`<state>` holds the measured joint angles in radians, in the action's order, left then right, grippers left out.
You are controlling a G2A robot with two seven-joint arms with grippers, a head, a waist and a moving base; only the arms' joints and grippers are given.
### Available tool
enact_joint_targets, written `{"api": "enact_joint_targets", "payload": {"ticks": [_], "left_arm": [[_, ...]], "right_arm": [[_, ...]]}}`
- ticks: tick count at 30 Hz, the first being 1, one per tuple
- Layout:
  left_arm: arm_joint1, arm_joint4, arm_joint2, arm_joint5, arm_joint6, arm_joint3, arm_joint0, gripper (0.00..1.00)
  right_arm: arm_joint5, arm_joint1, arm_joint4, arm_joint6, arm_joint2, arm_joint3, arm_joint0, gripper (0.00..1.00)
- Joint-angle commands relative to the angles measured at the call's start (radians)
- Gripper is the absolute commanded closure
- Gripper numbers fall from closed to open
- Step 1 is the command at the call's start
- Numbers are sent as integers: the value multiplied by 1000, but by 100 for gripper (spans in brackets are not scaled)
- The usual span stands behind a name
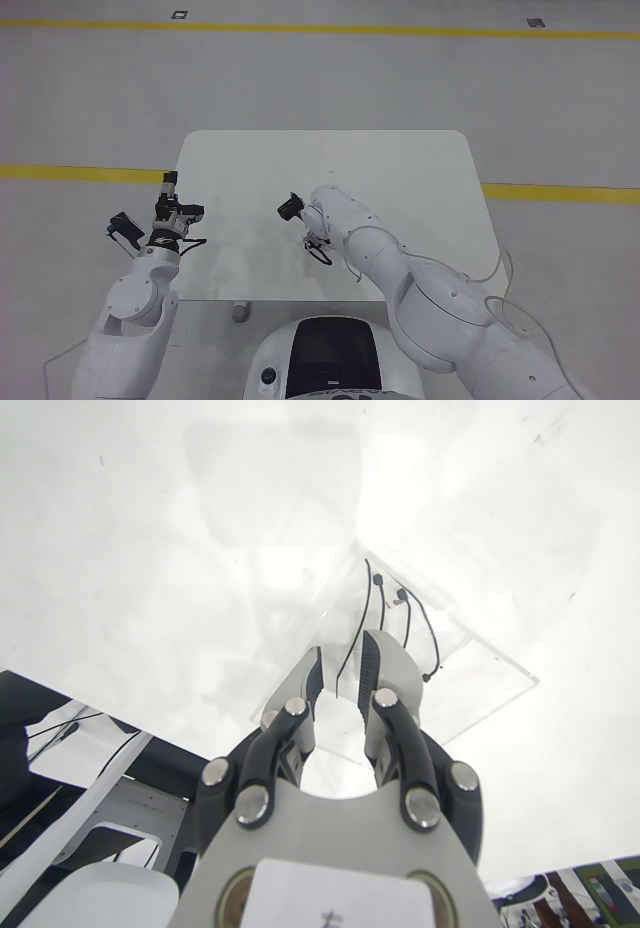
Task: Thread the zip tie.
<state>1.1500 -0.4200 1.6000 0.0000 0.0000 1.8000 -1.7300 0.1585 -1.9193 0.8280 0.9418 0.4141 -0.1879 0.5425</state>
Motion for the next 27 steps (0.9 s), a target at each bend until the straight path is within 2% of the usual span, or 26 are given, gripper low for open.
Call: {"api": "enact_joint_targets", "payload": {"ticks": [1,7,20,27], "left_arm": [[0,0,0,0,0,0,0,0],[0,0,0,0,0,0,0,0],[0,0,0,0,0,0,0,0],[0,0,0,0,0,0,0,0]], "right_arm": [[-2,-2,1,2,2,2,0,87],[-9,-5,5,2,8,10,-2,100],[-14,-6,18,-6,20,12,-20,100],[53,2,29,1,26,14,-37,100]]}}
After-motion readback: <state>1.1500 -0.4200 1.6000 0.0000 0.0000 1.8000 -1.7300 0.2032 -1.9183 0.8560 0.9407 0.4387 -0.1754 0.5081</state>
